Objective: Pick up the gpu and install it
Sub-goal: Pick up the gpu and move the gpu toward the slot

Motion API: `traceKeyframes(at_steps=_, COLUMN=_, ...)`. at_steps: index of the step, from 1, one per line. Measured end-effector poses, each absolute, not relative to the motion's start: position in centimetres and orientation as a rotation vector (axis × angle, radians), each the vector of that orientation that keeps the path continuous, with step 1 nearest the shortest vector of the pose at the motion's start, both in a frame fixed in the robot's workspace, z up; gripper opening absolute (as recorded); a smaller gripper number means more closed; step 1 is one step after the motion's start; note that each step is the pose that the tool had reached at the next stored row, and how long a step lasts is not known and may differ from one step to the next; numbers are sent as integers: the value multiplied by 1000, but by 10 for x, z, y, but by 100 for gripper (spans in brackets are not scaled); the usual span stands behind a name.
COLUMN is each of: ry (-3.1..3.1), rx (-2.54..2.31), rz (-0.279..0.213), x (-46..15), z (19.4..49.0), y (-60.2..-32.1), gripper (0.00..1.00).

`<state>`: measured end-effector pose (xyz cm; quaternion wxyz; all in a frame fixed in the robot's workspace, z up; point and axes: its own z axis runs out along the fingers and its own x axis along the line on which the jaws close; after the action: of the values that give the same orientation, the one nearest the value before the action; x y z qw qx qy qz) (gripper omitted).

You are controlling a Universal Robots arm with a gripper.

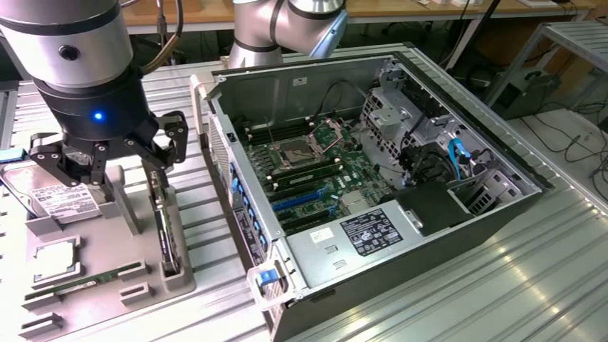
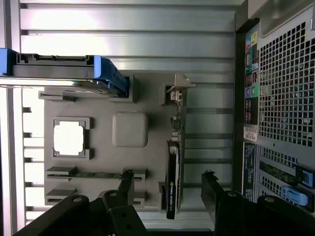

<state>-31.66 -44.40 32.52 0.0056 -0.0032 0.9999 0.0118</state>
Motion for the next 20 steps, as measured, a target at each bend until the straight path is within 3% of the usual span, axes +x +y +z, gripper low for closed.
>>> traceKeyframes(at_steps=20, ry=3133, rx=-13, rz=37, x=-317, z=307, y=-444, gripper=66)
